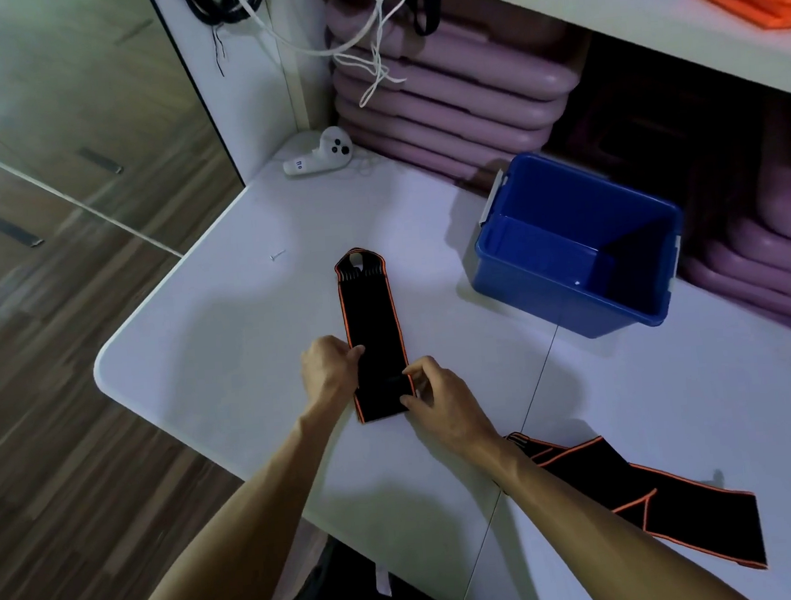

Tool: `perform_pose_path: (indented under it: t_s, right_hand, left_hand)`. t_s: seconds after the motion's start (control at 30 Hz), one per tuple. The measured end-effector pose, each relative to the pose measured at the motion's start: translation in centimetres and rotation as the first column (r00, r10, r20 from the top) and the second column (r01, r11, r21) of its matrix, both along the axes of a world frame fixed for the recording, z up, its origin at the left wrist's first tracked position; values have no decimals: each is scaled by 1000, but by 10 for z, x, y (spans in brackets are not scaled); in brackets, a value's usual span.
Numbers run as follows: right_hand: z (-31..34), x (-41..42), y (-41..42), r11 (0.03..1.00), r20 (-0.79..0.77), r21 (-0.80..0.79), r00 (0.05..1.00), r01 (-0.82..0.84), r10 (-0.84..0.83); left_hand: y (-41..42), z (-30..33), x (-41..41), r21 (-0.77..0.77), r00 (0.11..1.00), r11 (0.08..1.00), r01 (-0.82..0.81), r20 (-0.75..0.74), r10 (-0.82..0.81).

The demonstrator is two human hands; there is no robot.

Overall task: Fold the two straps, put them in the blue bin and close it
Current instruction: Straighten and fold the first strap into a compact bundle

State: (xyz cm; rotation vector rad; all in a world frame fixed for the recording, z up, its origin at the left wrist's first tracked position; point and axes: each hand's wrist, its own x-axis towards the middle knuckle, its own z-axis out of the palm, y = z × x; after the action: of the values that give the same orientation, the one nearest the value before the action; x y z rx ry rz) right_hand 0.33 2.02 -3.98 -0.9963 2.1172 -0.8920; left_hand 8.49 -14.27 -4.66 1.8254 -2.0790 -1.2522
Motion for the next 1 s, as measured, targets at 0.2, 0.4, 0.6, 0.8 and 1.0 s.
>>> perform_pose_path:
  t_s: [0.2,0.4,0.6,0.8,1.0]
  right_hand:
    - [1,3,-2,999,25,12,999,-36,36]
    - [1,2,-6,996,-5,-39,997,-74,74]
    - [-5,4,-10,998,-19,-42,999,-49,48]
    - [-6,1,-15,998,2,-29,998,-61,61]
    - [-4,-1,-18,997,-2,-33,997,-73,73]
  left_hand:
    - [-9,-10,8,0,999,1000,14,-38,-14]
    - [-11,-9,24,-555,814,645,526,107,-572]
    - [-35,-14,39,-458,626,542,705,42,-778]
    - [-22,6,68,-475,604,549,688,-46,-796]
    - [8,-7,83,-411,597,528,743,49,-801]
